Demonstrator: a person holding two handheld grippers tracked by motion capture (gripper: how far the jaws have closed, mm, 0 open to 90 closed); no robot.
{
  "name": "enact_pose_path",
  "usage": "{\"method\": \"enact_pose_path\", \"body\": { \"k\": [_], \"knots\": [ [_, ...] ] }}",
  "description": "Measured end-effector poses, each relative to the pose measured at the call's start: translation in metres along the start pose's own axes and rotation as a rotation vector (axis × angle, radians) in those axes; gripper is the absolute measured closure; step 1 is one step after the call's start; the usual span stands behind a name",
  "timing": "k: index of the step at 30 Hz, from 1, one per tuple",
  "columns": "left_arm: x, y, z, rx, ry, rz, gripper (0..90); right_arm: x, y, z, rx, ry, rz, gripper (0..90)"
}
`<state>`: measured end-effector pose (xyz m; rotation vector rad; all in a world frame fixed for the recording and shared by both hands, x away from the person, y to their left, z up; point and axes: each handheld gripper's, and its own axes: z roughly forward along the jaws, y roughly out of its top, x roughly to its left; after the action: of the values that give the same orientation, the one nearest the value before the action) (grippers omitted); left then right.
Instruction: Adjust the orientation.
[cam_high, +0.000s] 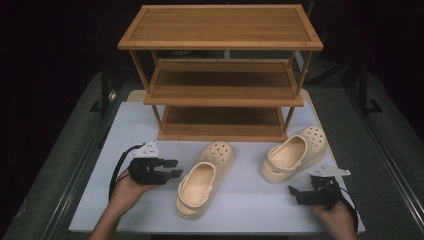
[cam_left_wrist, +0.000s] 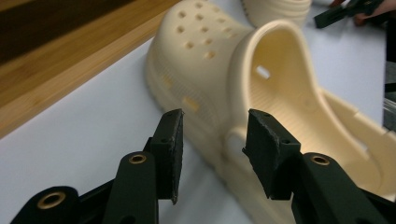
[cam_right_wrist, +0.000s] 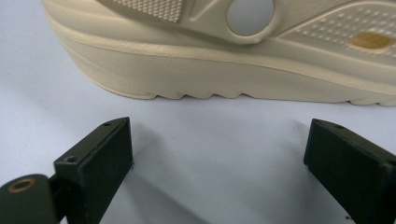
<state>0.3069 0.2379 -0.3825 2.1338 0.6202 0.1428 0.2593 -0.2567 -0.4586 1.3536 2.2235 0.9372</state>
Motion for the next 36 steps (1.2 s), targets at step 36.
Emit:
{"method": "enact_pose_path", "body": {
  "k": [36],
  "knots": [
    [-0.016,0.03,0.034,0.077,0.093,0.133,82.7,-0.001,0.0,0.0,-0.003,0.003,0.004,7.5]
  ]
}}
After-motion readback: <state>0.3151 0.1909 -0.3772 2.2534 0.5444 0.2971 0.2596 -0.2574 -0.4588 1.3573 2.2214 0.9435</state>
